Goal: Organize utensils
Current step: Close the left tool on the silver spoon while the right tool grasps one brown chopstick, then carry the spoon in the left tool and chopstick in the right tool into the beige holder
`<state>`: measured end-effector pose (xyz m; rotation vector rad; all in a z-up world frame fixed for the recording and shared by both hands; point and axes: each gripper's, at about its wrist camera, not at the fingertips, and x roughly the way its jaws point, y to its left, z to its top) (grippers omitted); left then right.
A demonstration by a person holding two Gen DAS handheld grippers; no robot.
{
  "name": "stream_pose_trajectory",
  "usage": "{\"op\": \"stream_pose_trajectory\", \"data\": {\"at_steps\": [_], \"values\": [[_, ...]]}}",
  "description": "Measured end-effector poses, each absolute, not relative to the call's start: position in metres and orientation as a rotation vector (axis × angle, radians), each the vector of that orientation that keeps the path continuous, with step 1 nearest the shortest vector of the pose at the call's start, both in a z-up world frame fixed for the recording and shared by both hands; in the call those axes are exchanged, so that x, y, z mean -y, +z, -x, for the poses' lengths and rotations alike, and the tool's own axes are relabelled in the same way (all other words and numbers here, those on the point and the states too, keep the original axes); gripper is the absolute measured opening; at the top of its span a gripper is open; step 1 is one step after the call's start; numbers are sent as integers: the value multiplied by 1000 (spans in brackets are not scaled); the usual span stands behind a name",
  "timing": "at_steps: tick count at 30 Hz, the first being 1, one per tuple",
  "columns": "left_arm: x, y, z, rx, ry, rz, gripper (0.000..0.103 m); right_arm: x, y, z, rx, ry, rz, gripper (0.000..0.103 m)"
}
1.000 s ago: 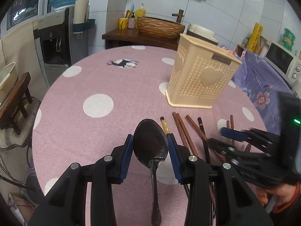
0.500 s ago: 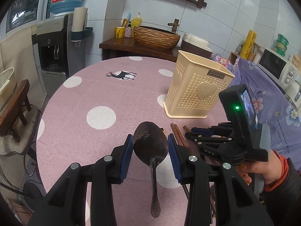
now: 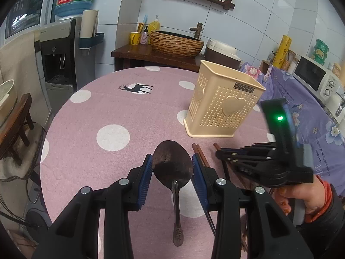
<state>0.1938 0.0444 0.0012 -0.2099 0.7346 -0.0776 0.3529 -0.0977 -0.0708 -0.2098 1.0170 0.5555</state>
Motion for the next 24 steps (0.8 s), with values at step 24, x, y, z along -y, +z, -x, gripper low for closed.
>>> {"op": "stream_pose_trajectory", "data": {"at_steps": [24], "values": [[-33, 14, -195, -679, -76, 190, 38, 227, 62, -301, -595, 463, -84, 8]]}}
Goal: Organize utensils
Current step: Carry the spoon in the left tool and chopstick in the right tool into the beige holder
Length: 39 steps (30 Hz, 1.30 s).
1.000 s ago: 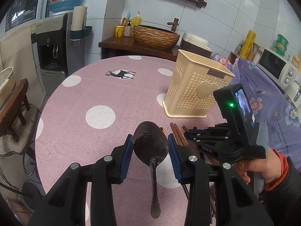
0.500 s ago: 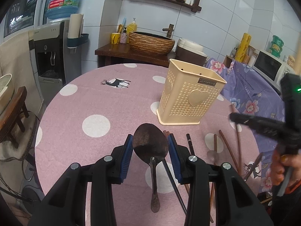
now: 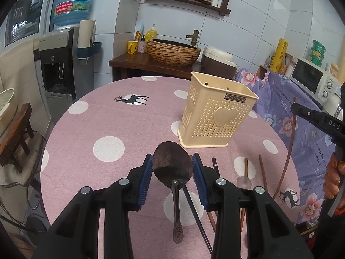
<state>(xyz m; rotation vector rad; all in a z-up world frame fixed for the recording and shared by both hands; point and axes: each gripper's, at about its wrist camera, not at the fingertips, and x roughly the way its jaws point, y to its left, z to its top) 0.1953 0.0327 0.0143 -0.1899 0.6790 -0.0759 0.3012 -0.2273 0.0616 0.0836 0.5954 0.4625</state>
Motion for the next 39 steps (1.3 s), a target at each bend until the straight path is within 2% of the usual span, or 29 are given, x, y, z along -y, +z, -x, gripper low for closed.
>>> {"op": "stream_pose_trajectory", "data": {"at_steps": [17, 21, 28, 31, 35, 39], "values": [[-30, 33, -199, -645, -121, 174, 38, 235, 83, -287, -565, 502, -95, 7], [-33, 68, -214, -585, -154, 186, 38, 231, 117, -292, -510, 493, -87, 7], [-28, 160, -267, -410, -215, 213, 38, 213, 214, -317, -357, 492, -99, 7], [-21, 184, -295, -352, -202, 225, 38, 206, 247, -333, -286, 461, -104, 7], [-5, 176, -320, -300, -189, 190, 38, 196, 248, -358, -266, 397, -110, 7], [8, 130, -337, -371, -180, 179, 38, 190, 206, -382, -320, 359, -113, 8]]}}
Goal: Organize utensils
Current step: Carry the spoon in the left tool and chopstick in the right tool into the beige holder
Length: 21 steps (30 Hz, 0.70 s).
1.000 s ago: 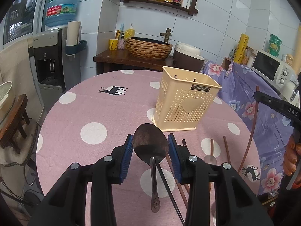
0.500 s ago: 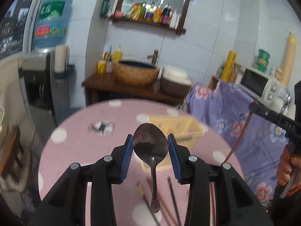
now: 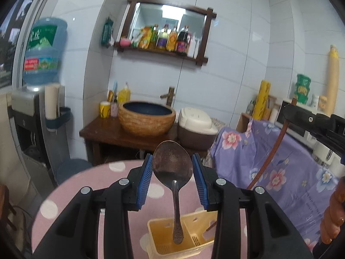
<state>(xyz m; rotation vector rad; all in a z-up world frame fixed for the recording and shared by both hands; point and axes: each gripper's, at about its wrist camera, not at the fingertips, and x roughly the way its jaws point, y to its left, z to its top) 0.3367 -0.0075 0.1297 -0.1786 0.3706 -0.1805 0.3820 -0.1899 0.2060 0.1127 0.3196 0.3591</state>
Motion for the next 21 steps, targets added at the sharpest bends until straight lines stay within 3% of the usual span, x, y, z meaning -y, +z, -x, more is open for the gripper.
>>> {"op": "stream_pose_trajectory", "data": {"at_steps": [8, 16, 18, 20, 21], "values": [[9, 74, -339, -432, -164, 150, 38, 186, 129, -400, -438, 357, -122, 8], [13, 47, -343, -501, -193, 127, 38, 186, 104, -399, -469, 361, -134, 8], [12, 47, -340, -496, -199, 121, 42, 188, 103, -399, -464, 368, -143, 8], [12, 48, -334, -485, -212, 130, 64, 190, 102, -397, -462, 375, -140, 12], [11, 49, -331, -476, -215, 134, 69, 191, 101, -396, -464, 378, -135, 26]]}}
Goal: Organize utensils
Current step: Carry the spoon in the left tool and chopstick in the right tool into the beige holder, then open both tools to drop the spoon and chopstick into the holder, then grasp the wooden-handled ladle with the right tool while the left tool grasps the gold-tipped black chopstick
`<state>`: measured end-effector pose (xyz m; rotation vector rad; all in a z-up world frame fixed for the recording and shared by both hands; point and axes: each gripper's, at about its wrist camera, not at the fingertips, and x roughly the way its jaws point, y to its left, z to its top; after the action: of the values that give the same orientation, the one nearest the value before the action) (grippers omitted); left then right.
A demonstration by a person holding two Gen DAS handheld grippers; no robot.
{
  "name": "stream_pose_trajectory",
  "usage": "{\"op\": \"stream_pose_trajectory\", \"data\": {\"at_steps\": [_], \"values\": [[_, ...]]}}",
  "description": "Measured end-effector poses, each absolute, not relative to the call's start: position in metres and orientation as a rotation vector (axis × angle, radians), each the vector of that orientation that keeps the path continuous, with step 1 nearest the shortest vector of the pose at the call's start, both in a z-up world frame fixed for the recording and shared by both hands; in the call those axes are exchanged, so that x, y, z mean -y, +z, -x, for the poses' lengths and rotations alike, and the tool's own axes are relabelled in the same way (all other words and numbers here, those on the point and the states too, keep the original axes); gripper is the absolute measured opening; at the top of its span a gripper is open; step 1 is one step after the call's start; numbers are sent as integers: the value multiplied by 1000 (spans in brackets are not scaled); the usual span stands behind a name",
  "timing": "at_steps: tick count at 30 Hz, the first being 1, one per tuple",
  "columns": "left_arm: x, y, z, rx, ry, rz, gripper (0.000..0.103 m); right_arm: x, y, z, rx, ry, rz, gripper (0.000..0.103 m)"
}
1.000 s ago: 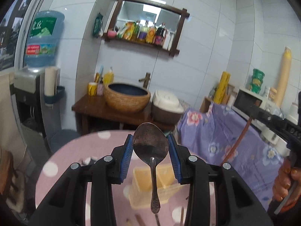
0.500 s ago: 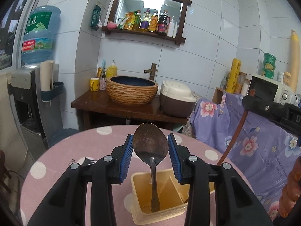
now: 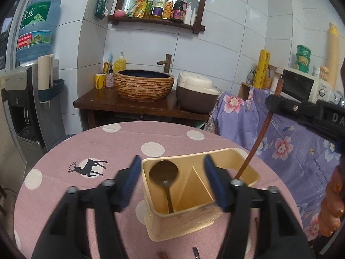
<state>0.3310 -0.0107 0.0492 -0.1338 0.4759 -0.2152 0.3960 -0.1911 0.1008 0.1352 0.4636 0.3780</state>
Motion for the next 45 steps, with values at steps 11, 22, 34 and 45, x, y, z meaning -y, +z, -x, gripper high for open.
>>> {"op": "stream_pose_trajectory", "data": {"at_steps": [11, 22, 34, 45], "values": [[-6, 31, -254, -533, -268, 115, 93, 214, 50, -332, -540, 499, -63, 73], [-20, -18, -182, -623, -231, 75, 94, 200, -56, -221, -793, 865, 258, 73], [-22, -42, -149, -685, -211, 129, 94, 183, -90, -187, -870, 993, 480, 66], [-21, -49, -142, -699, -220, 141, 94, 182, -99, -201, -926, 1008, 526, 48]]}}
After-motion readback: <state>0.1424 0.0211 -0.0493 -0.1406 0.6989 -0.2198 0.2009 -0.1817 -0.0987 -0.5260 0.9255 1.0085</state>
